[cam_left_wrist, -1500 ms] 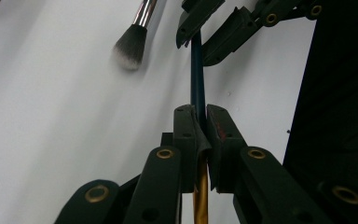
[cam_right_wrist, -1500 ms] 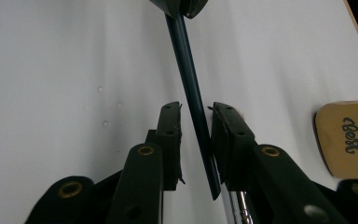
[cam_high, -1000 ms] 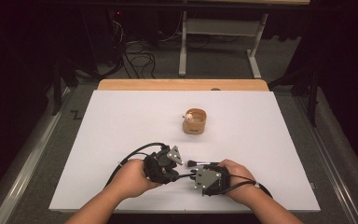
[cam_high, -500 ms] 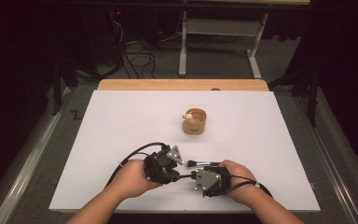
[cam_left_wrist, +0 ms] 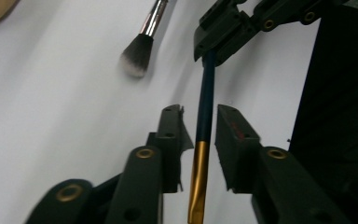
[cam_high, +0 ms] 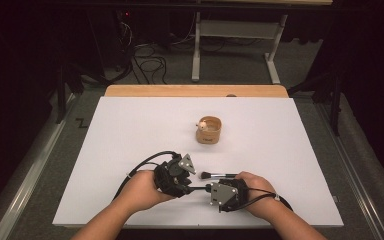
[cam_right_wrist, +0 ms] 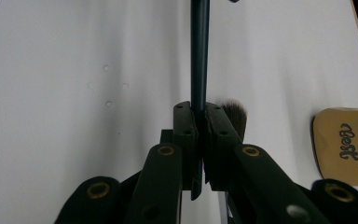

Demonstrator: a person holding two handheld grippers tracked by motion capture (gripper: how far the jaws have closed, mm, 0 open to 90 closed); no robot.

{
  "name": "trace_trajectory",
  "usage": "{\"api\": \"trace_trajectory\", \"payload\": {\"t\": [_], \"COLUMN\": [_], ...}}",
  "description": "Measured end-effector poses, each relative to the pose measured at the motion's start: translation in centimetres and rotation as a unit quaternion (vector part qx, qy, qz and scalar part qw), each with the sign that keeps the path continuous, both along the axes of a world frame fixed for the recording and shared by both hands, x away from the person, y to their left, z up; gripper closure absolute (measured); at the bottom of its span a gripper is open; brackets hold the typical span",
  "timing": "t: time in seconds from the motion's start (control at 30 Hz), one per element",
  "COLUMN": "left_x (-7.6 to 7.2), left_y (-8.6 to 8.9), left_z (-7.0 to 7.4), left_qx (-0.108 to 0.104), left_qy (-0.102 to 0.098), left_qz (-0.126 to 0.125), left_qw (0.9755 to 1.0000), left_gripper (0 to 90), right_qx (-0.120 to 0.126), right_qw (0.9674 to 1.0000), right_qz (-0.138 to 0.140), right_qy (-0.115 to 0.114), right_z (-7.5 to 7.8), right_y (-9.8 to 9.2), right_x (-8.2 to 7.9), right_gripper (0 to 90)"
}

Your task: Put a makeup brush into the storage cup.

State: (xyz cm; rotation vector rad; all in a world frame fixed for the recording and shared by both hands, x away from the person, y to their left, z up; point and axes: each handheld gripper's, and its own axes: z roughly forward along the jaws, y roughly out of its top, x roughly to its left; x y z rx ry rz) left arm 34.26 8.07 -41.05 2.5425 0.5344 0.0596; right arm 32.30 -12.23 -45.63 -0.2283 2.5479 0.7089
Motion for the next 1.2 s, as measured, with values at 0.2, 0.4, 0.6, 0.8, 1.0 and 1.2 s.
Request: {"api": "trace_trajectory", "payload": {"t": [0.2, 0.4, 0.6, 0.8, 1.0, 1.2], "left_x": [0.0, 0.0, -0.1, -0.1, 0.1, 0.2], "left_y": [0.2, 0.3, 0.7, 1.3, 2.3, 3.6], "left_z": [0.1, 0.1, -0.1, -0.2, -0.5, -1.7], "left_qx": [0.004, 0.007, 0.01, 0.0, -0.01, -0.024], "left_qy": [-0.017, -0.036, -0.043, -0.047, -0.051, -0.05], "left_qz": [0.016, 0.036, 0.046, 0.055, 0.079, 0.108], "left_qw": [0.9997, 0.9987, 0.998, 0.9974, 0.9955, 0.9926], "left_gripper": [48.5, 29.1, 16.6, 9.0, 4.2, 0.9], "right_qx": [-0.001, -0.01, -0.015, -0.013, -0.009, -0.006], "right_qw": [1.0, 0.9999, 0.9997, 0.9995, 0.9988, 0.9982], "right_qz": [-0.006, -0.01, -0.019, -0.03, -0.047, -0.058], "right_qy": [0.003, 0.0, -0.001, 0.0, 0.005, 0.008], "right_z": [-0.1, -0.1, -0.1, -0.1, -0.1, -0.2], "right_y": [0.0, -0.3, -0.7, -1.3, -1.9, -2.8], "right_x": [0.1, 0.4, 0.6, 0.8, 0.9, 1.1], "right_gripper": [86.4, 86.4, 86.4, 86.4, 86.4, 86.4]}}
